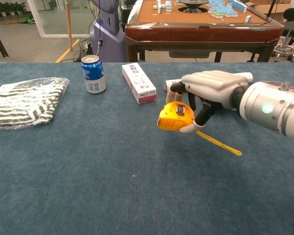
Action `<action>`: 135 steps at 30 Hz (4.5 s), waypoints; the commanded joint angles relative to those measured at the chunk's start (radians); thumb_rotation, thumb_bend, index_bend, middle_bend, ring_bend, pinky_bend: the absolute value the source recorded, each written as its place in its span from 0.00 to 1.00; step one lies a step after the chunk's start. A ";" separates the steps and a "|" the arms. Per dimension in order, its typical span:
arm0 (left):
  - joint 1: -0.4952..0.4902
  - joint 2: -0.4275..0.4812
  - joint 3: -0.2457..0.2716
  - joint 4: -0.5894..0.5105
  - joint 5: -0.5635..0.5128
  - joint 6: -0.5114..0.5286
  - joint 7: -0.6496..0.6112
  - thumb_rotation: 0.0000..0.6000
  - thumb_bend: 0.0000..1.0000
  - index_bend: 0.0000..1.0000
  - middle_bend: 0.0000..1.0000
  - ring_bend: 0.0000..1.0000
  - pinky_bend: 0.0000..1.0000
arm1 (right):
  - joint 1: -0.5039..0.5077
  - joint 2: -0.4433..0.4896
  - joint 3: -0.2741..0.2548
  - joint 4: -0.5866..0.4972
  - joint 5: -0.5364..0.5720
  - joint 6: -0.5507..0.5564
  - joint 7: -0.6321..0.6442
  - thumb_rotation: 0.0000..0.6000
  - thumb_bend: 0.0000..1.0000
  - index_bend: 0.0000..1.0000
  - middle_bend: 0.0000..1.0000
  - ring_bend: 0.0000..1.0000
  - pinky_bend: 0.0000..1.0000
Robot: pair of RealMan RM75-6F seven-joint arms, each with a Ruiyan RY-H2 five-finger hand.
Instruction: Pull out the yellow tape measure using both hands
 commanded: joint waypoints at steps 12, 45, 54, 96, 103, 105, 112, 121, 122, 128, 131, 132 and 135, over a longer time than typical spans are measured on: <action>-0.135 -0.042 -0.071 -0.109 -0.146 -0.179 -0.097 1.00 0.16 0.00 0.04 0.01 0.04 | 0.097 -0.110 0.112 -0.113 0.146 0.157 -0.130 1.00 0.51 0.55 0.55 0.45 0.19; -0.250 -0.231 -0.100 -0.126 -0.252 -0.222 -0.078 1.00 0.14 0.00 0.00 0.00 0.00 | 0.301 -0.348 0.234 0.026 0.287 0.237 -0.210 1.00 0.55 0.55 0.55 0.46 0.19; -0.265 -0.258 -0.106 -0.125 -0.257 -0.226 -0.100 1.00 0.14 0.00 0.00 0.00 0.00 | 0.332 -0.377 0.247 0.056 0.283 0.253 -0.215 1.00 0.55 0.56 0.55 0.47 0.19; -0.280 -0.351 -0.117 -0.126 -0.285 -0.181 -0.097 1.00 0.14 0.00 0.00 0.00 0.00 | 0.403 -0.483 0.301 0.216 0.257 0.245 -0.175 1.00 0.55 0.56 0.55 0.47 0.19; -0.283 -0.362 -0.122 -0.117 -0.293 -0.180 -0.097 1.00 0.14 0.00 0.00 0.00 0.00 | 0.407 -0.490 0.309 0.223 0.262 0.229 -0.169 1.00 0.55 0.56 0.55 0.47 0.19; -0.284 -0.365 -0.122 -0.114 -0.294 -0.180 -0.096 1.00 0.14 0.00 0.00 0.00 0.00 | 0.408 -0.490 0.308 0.222 0.262 0.228 -0.170 1.00 0.55 0.56 0.55 0.47 0.19; -0.288 -0.371 -0.124 -0.108 -0.301 -0.177 -0.078 1.00 0.14 0.00 0.00 0.00 0.00 | 0.404 -0.486 0.302 0.209 0.258 0.223 -0.167 1.00 0.55 0.56 0.55 0.47 0.19; -0.279 -0.364 -0.125 -0.104 -0.319 -0.158 -0.047 1.00 0.14 0.00 0.00 0.00 0.00 | 0.395 -0.469 0.294 0.185 0.268 0.223 -0.179 1.00 0.55 0.57 0.55 0.47 0.19; -0.278 -0.363 -0.126 -0.104 -0.321 -0.155 -0.045 1.00 0.14 0.00 0.00 0.00 0.00 | 0.394 -0.468 0.294 0.182 0.269 0.223 -0.180 1.00 0.55 0.57 0.55 0.47 0.19; -0.273 -0.365 -0.132 -0.095 -0.333 -0.141 -0.033 1.00 0.14 0.00 0.00 0.00 0.00 | 0.394 -0.458 0.292 0.166 0.268 0.225 -0.185 1.00 0.55 0.57 0.55 0.47 0.19; -0.271 -0.362 -0.133 -0.096 -0.338 -0.140 -0.028 1.00 0.14 0.00 0.00 0.00 0.00 | 0.392 -0.455 0.292 0.161 0.271 0.226 -0.184 1.00 0.55 0.57 0.55 0.47 0.19; -0.271 -0.361 -0.133 -0.095 -0.339 -0.139 -0.026 1.00 0.14 0.00 0.00 0.00 0.00 | 0.392 -0.453 0.293 0.160 0.273 0.225 -0.183 1.00 0.55 0.57 0.55 0.47 0.19; -0.269 -0.357 -0.133 -0.096 -0.346 -0.140 -0.018 1.00 0.14 0.00 0.00 0.00 0.00 | 0.389 -0.449 0.295 0.156 0.263 0.226 -0.170 1.00 0.55 0.57 0.56 0.47 0.19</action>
